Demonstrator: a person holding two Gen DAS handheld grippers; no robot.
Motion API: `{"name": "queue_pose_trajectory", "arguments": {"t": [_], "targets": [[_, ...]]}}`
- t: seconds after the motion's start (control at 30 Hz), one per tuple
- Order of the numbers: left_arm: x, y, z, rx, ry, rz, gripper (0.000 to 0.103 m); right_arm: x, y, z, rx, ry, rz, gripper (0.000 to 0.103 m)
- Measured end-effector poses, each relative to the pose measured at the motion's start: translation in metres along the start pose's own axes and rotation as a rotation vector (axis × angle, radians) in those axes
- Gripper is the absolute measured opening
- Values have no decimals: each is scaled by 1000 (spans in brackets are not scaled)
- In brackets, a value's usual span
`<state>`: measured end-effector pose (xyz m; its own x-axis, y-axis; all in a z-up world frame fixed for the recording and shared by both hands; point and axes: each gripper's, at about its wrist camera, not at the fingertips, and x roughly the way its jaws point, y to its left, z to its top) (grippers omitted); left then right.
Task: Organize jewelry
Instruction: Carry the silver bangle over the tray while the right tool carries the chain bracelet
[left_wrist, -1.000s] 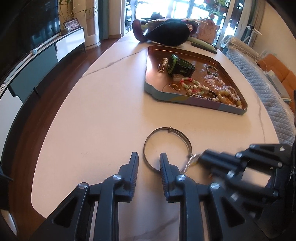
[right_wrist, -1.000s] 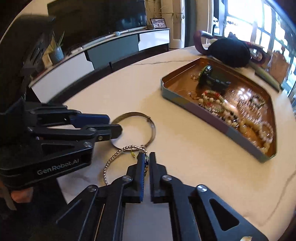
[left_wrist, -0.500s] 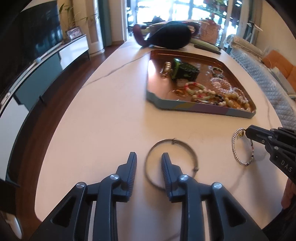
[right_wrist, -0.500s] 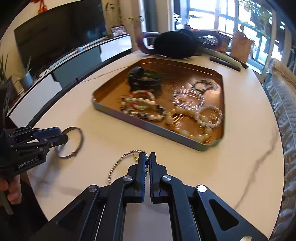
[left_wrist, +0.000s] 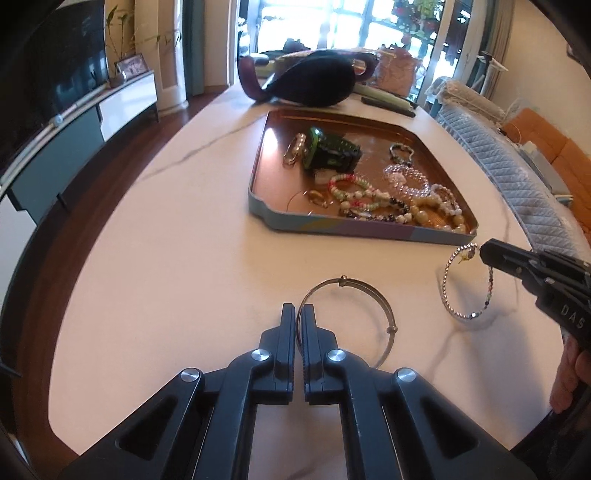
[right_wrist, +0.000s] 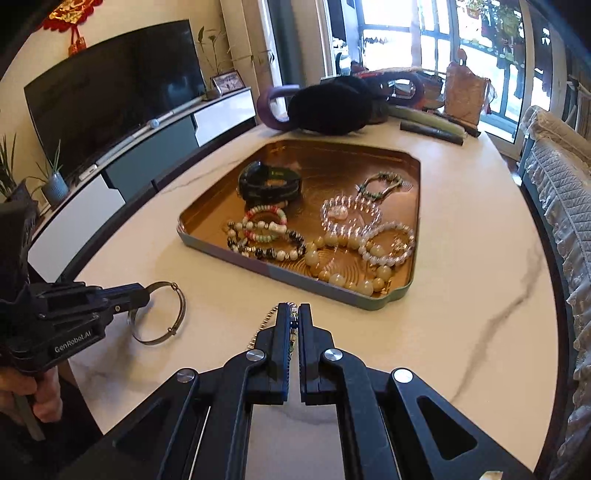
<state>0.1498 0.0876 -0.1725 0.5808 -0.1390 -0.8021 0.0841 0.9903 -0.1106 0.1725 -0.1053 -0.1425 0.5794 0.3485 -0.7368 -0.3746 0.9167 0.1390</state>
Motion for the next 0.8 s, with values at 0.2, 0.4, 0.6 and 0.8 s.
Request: {"name": "queue_pose_trajectory", "arguments": {"t": [0.2,0.4,0.6,0.8], "targets": [[-4,-10,2,31,-10,-12,3,-11,-2,2,5,-22,9,3],[-7,-17,2,47,-10,-32,4,-18,-3,3,7,-37,13,3],[-21,-24,11,56,-42,-68,4,-35,-3,10,4,-80,22,3],[-28,-27,37,46,-96,-84,4,-48,-4,28,14,-134,27,3]]}}
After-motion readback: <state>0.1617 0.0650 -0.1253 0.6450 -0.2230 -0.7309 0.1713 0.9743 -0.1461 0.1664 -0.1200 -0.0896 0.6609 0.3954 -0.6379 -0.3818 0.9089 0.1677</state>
